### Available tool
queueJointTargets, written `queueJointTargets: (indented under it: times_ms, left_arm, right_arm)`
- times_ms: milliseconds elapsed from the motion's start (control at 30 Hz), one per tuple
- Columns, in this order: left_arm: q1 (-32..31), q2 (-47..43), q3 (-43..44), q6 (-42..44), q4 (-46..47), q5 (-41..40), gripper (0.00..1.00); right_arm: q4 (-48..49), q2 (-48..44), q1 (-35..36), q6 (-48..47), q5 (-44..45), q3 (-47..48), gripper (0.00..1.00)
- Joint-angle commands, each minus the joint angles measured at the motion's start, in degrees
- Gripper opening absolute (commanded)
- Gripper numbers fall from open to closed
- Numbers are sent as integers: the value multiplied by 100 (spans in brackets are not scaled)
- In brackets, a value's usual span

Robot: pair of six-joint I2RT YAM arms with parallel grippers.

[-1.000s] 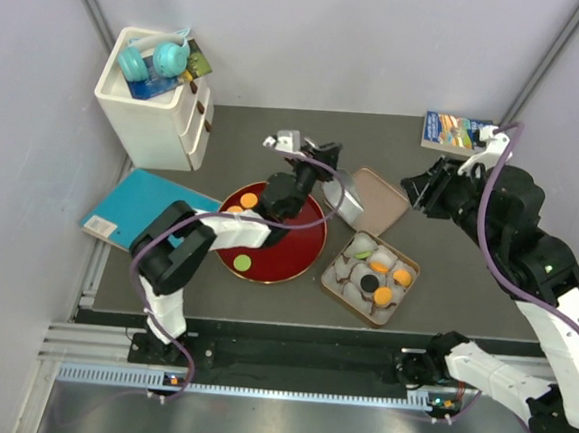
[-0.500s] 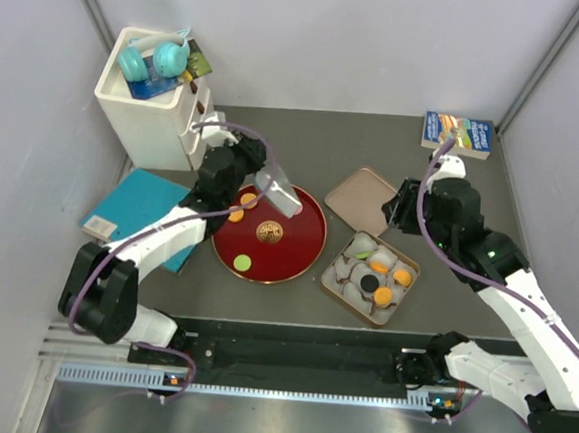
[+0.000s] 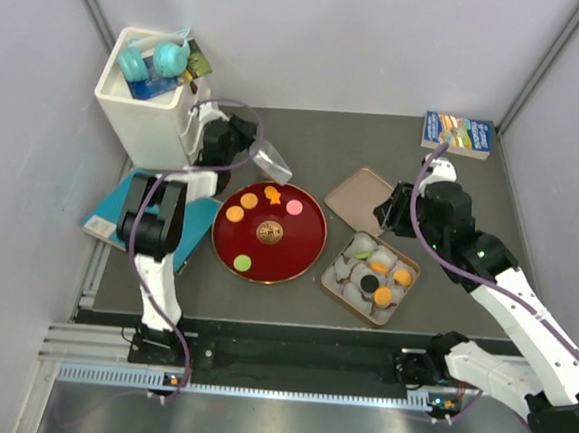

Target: Pack the cookies

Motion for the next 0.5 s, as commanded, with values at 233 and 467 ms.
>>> queueJointTargets:
  times_ms: [233,467]
  left_arm:
    - [233,2418,3543,66,-889,347,0]
    - [286,2683,3939,532,-1804,92,3]
  right_arm:
    - [195,275,44,-55,76,275,46]
    - [230,609,44,-249,128,469,46]
